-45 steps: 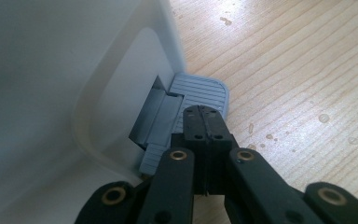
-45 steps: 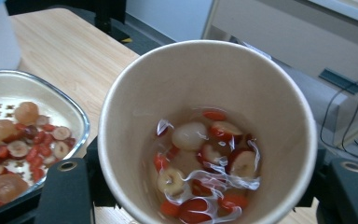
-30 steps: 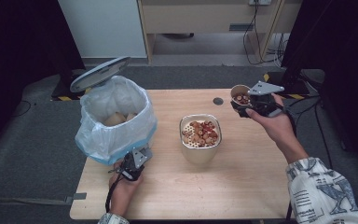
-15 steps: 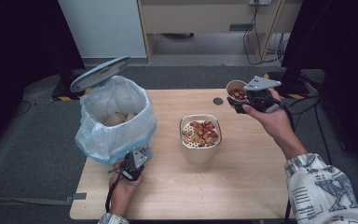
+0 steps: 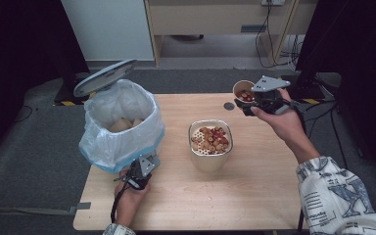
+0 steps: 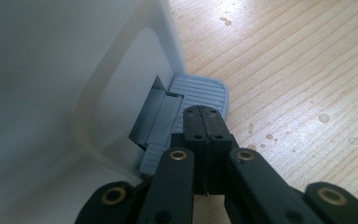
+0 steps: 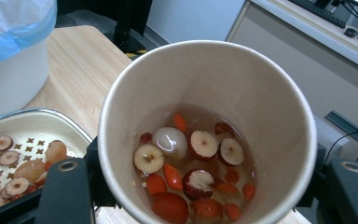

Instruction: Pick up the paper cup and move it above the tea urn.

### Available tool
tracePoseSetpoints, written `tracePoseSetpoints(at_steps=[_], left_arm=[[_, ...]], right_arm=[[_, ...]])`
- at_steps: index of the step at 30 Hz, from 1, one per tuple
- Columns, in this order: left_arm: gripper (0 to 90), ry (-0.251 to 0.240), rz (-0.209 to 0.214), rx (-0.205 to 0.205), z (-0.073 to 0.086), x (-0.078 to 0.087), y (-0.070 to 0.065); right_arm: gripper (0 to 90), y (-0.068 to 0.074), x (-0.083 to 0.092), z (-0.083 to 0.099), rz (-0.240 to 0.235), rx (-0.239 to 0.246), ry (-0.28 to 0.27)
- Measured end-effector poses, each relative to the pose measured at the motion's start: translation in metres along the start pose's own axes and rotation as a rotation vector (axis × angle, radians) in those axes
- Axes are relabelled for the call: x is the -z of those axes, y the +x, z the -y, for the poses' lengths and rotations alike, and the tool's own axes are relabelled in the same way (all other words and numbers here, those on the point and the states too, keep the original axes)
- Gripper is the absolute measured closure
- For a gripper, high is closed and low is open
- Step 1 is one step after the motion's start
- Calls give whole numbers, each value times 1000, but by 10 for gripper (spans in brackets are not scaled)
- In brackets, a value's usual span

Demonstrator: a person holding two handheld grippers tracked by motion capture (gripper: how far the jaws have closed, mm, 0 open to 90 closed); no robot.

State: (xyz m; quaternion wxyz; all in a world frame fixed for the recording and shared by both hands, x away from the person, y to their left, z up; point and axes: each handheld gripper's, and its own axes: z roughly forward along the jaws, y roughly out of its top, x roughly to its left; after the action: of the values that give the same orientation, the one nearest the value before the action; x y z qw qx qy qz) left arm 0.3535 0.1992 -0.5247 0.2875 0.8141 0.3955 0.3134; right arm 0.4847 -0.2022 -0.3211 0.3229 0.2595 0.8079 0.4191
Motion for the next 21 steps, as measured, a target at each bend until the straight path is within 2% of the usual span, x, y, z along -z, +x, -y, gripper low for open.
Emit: tracePoseSetpoints(at_steps=[13, 21], left_arm=[[894, 0, -1, -1, 0, 0, 0], [894, 0, -1, 0, 0, 0, 0]], right_arm=[[321, -2, 0, -6, 1, 29, -40], [321, 0, -2, -7, -7, 47, -43]])
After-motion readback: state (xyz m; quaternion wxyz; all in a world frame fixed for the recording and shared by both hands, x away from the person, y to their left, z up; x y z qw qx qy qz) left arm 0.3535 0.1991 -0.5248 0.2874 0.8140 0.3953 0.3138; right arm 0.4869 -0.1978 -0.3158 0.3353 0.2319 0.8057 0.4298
